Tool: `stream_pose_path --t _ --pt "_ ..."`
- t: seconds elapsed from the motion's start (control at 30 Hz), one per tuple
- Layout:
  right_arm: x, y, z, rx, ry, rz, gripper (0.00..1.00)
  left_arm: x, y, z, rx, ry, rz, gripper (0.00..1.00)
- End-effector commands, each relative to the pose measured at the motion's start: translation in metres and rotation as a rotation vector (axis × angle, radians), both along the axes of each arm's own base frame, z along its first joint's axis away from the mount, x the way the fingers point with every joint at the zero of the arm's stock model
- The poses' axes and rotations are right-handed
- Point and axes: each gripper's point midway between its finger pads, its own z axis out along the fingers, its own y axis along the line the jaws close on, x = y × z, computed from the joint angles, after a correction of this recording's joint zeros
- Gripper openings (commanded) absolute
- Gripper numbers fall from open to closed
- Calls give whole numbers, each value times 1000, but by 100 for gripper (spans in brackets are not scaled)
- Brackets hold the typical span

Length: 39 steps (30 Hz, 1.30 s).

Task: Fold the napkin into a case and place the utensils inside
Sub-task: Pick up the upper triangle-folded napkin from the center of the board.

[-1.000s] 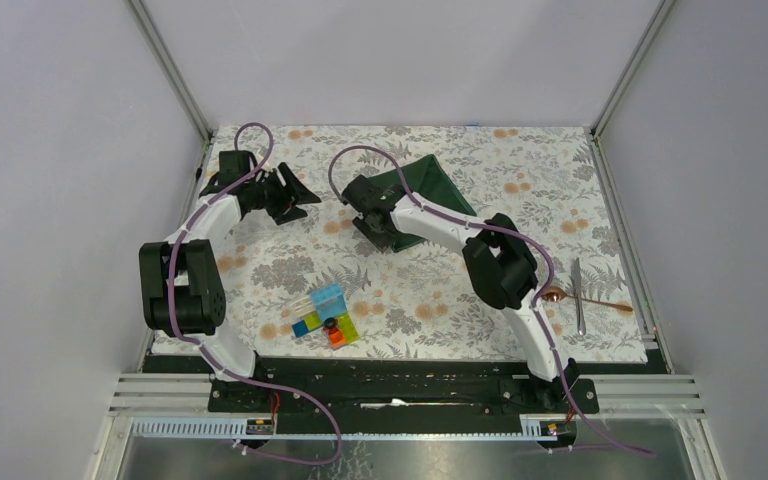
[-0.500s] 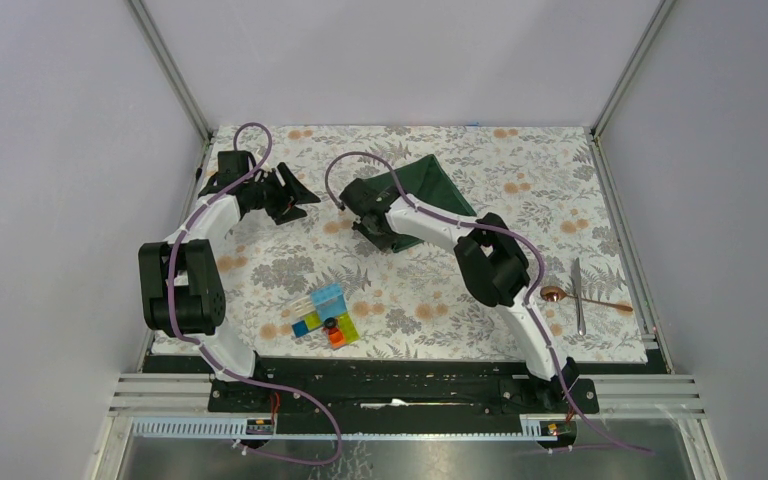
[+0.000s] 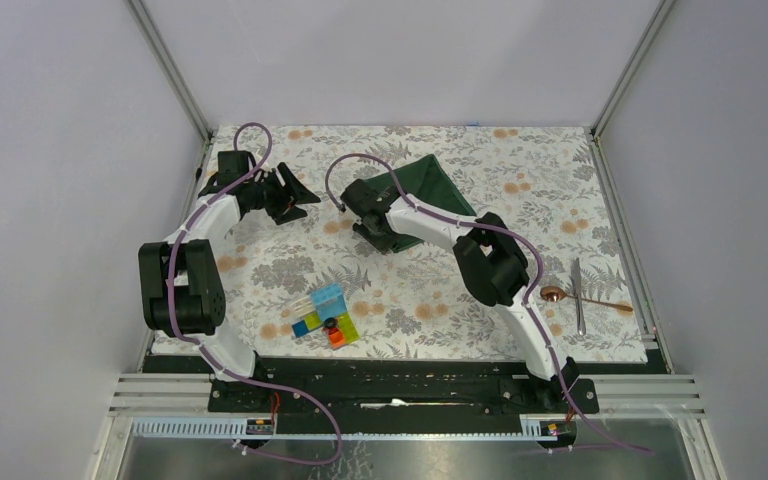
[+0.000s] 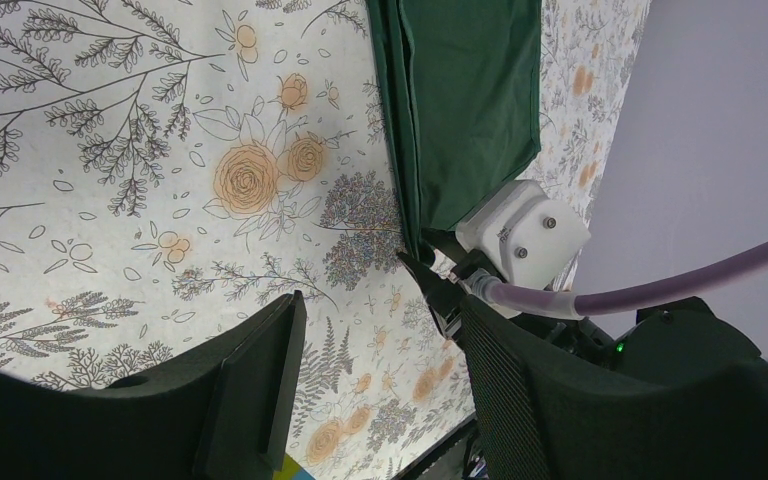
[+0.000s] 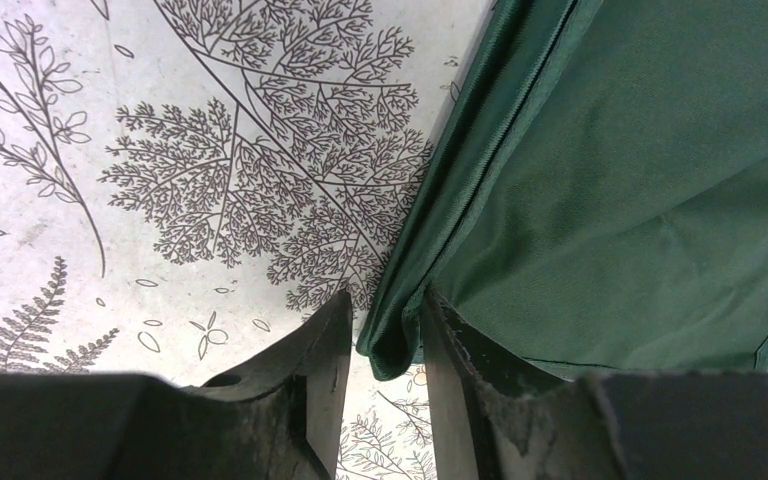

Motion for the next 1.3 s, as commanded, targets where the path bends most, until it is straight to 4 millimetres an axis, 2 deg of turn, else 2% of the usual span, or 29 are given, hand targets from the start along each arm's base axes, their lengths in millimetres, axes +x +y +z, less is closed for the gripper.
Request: stream_pose_path --t 0.0,0.1,0.2,0.37,0.53,0.7,1.03,1.27 --pt "1 10 25 83 -3 20 40 5 1 6 -14 -44 -8 63" --pt "0 18 46 136 -14 26 41 5 0 5 -17 -43 -9 62" --pt "0 19 54 152 -22 26 42 5 1 5 -17 -41 -8 62" --pt "4 7 43 86 -35 17 43 5 0 5 -19 -42 -10 62" --pt "4 4 41 68 -37 16 46 5 0 5 -20 -43 -11 62" --pt "2 -1 29 38 -19 22 47 4 0 6 -22 -45 -12 62" --pt "7 -5 7 66 36 8 43 3 -1 6 -25 -45 -16 62" --pt "3 -8 -15 69 103 17 43 3 -1 6 -26 -45 -17 62"
